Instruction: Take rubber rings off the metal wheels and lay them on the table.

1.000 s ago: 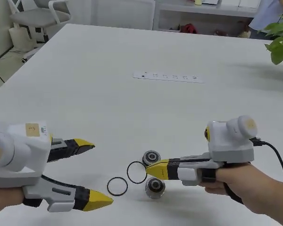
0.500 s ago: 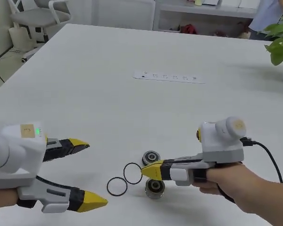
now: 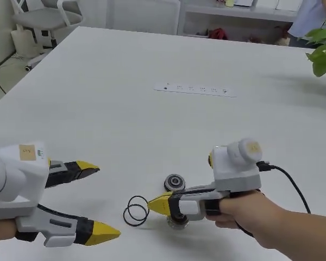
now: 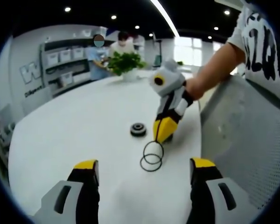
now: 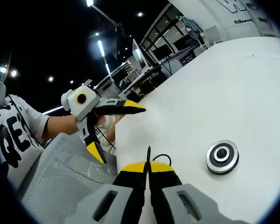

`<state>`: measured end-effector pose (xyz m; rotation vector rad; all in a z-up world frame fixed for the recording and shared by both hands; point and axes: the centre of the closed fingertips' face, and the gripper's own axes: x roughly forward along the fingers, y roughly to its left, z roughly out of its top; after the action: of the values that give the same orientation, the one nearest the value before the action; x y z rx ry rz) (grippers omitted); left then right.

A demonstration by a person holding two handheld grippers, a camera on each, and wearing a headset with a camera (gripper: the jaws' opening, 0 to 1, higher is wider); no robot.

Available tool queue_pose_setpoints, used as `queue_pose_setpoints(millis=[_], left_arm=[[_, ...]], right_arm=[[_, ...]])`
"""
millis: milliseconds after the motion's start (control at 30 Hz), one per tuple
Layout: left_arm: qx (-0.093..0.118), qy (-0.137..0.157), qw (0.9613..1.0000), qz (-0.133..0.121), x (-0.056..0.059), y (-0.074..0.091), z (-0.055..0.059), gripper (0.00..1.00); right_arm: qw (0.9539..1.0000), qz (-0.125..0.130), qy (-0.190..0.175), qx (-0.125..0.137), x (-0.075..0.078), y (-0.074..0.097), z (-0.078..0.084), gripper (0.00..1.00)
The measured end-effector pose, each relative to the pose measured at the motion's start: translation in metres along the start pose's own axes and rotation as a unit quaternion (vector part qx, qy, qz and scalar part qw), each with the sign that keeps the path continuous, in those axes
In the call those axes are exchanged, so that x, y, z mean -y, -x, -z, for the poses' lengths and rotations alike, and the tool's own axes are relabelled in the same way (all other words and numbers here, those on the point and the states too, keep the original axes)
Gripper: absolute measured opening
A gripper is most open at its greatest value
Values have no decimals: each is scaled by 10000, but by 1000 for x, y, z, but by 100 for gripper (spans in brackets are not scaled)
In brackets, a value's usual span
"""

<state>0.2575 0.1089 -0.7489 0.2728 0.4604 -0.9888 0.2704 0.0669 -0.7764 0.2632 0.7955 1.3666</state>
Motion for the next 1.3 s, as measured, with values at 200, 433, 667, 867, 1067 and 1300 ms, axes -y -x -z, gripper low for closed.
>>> queue_pose_setpoints(millis=[200, 433, 667, 867, 1067, 1300], left_arm=[[31, 28, 10000, -38, -1, 1, 0, 81], [31, 31, 10000, -42, -2, 1, -1, 81], [4, 33, 10000, -15, -2, -2, 0, 81], [-23, 50, 10000, -4, -2, -3, 1, 81], [-18, 49, 10000, -2, -2, -3, 0, 80], [-40, 44, 10000, 6, -1, -3, 1, 80]], right_arm=[[9999, 59, -55, -100, 1, -9, 6, 0], [9997, 173, 20, -176, 6, -9, 7, 0], [9989, 327, 234, -253, 11, -10, 9, 0], [9980, 398, 368, -314, 14, -9, 10, 2], [9970, 422, 498, -413, 13, -9, 13, 5], [9961, 484, 609, -408, 13, -6, 10, 10]])
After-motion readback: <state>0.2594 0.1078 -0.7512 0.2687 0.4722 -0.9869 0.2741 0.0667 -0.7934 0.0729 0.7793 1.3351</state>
